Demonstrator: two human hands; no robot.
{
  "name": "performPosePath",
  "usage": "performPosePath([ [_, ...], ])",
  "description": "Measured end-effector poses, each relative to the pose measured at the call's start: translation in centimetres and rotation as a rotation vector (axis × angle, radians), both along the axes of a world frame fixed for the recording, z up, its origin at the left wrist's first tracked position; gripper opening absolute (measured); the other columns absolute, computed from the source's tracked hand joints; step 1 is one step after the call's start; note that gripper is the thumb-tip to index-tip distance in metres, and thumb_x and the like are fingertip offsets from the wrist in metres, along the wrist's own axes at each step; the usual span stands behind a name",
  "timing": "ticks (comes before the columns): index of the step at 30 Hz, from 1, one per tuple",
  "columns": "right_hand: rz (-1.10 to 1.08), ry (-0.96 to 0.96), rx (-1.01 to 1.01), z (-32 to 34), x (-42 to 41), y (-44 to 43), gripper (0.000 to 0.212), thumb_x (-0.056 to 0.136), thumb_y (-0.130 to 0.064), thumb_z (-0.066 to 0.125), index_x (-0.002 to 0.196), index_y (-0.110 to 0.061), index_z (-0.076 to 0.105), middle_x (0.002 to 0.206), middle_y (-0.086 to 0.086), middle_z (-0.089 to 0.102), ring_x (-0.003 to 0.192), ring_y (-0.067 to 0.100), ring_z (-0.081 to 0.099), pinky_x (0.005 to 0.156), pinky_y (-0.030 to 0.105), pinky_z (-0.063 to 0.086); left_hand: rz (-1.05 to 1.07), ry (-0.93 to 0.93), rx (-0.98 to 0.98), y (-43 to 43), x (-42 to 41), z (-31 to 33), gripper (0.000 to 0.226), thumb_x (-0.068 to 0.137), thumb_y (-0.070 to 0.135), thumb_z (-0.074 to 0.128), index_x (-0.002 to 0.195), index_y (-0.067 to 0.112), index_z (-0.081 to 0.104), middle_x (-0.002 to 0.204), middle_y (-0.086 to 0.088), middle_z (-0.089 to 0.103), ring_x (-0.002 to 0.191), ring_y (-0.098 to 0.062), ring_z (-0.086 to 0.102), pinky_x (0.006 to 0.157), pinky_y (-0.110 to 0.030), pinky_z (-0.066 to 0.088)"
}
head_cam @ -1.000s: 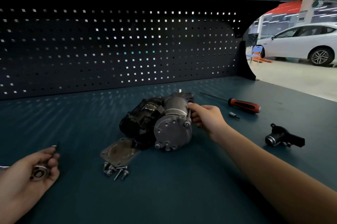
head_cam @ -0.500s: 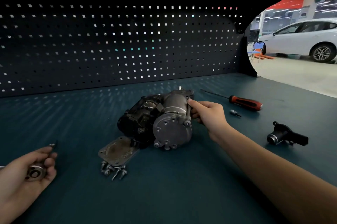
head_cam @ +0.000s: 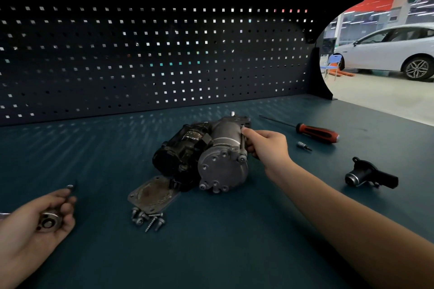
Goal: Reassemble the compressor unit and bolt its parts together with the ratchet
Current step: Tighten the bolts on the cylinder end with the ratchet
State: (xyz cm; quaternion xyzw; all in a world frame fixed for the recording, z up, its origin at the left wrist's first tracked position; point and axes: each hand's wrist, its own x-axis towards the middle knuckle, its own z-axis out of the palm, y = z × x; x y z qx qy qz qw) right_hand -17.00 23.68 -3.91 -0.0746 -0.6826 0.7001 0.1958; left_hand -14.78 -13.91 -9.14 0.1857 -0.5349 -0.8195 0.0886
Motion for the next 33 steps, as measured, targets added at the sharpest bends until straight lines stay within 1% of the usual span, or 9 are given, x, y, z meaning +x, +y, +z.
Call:
performPosePath([
  [5, 0.005, 0.021, 0.005, 0.1, -0.3, -0.1, 0.017, 0.083, -0.018, 0.068, 0.067, -0.014, 0.067, 0.039, -0.014, 0.053, 0.039, -0.003, 0.047, 0.043, 0.011, 0.039, -0.010, 0.020, -0.003, 0.2, 0.2, 0.0, 0.025, 0.093, 0.006, 0.035, 0.077, 0.016, 0.051, 0.074, -0.003, 0.047, 0.030, 0.002, 0.046, 0.036, -0.008, 0.040],
  [15, -0.050, -0.014, 0.038, 0.1, -0.8, -0.1, 0.023, 0.084, -0.023, 0.068, 0.065, -0.010, 0.068, 0.051, -0.006, 0.055, 0.053, 0.008, 0.048, 0.055, 0.020, 0.041, -0.046, 0.003, 0.007, 0.5, 0.7, 0.4, 0.025, 0.094, 0.007, 0.035, 0.076, 0.017, 0.050, 0.075, -0.002, 0.046, 0.030, 0.002, 0.046, 0.036, -0.008, 0.040],
  [17, -0.033, -0.017, 0.113, 0.1, -0.7, 0.1, 0.036, 0.087, -0.031, 0.063, 0.081, 0.004, 0.070, 0.059, 0.000, 0.056, 0.059, 0.012, 0.048, 0.061, 0.023, 0.042, -0.052, -0.002, 0.012, 0.5, 0.7, 0.5, 0.026, 0.095, 0.008, 0.035, 0.076, 0.017, 0.050, 0.075, -0.003, 0.045, 0.030, 0.001, 0.046, 0.036, -0.008, 0.040],
  [19, 0.012, -0.030, 0.204, 0.4, -0.1, 0.5, 0.060, 0.089, -0.044, 0.054, 0.105, 0.013, 0.060, 0.075, 0.011, 0.056, 0.068, 0.024, 0.047, 0.073, 0.036, 0.048, -0.046, -0.006, 0.014, 0.4, 0.7, 0.6, 0.025, 0.095, 0.008, 0.036, 0.076, 0.017, 0.050, 0.075, -0.002, 0.045, 0.030, 0.001, 0.046, 0.036, -0.008, 0.040],
  [21, 0.106, -0.077, 0.291, 0.8, 0.7, 1.0, 0.080, 0.084, -0.063, 0.044, 0.122, 0.007, 0.052, 0.106, 0.019, 0.064, 0.091, 0.036, 0.057, 0.095, 0.047, 0.043, -0.041, -0.012, 0.010, 0.4, 0.6, 0.5, 0.025, 0.095, 0.008, 0.036, 0.077, 0.017, 0.050, 0.075, -0.002, 0.046, 0.031, 0.001, 0.046, 0.036, -0.008, 0.039],
  [24, 0.359, -0.134, 0.393, 0.9, 2.3, 1.5, 0.106, 0.056, -0.088, 0.037, 0.137, -0.021, 0.046, 0.143, 0.000, 0.043, 0.129, 0.016, 0.041, 0.104, 0.033, 0.031, -0.026, -0.017, -0.004, 0.4, 0.5, 0.4, 0.024, 0.093, 0.006, 0.037, 0.078, 0.017, 0.051, 0.075, -0.002, 0.047, 0.031, 0.001, 0.045, 0.036, -0.008, 0.039],
  [27, 0.529, -0.116, 0.455, 0.6, 3.3, 1.8, 0.094, 0.055, -0.085, 0.054, 0.135, -0.040, 0.038, 0.146, -0.013, 0.025, 0.136, 0.006, 0.023, 0.104, 0.025, 0.020, -0.004, -0.018, -0.023, 0.5, 0.4, 0.4, 0.024, 0.093, 0.005, 0.037, 0.077, 0.016, 0.052, 0.073, -0.001, 0.048, 0.030, 0.001, 0.046, 0.038, -0.008, 0.041],
  [30, 0.581, -0.119, 0.523, 0.1, 3.3, 2.4, 0.123, 0.044, -0.077, 0.066, 0.148, -0.031, 0.018, 0.153, -0.015, 0.014, 0.139, 0.006, 0.018, 0.115, 0.032, 0.018, 0.009, -0.013, -0.031, 0.5, 0.5, 0.3, 0.025, 0.093, 0.007, 0.037, 0.076, 0.016, 0.053, 0.073, -0.001, 0.049, 0.031, 0.001, 0.047, 0.038, -0.009, 0.043],
  [33, 0.547, -0.075, 0.565, -0.4, 3.4, 2.0, 0.130, 0.039, -0.076, 0.067, 0.149, -0.032, 0.013, 0.151, -0.018, 0.011, 0.136, 0.003, 0.018, 0.106, 0.022, 0.018, 0.014, -0.012, -0.026, 0.5, 0.6, 0.2, 0.025, 0.094, 0.007, 0.037, 0.076, 0.017, 0.053, 0.073, -0.001, 0.049, 0.031, 0.002, 0.047, 0.038, -0.009, 0.042],
])
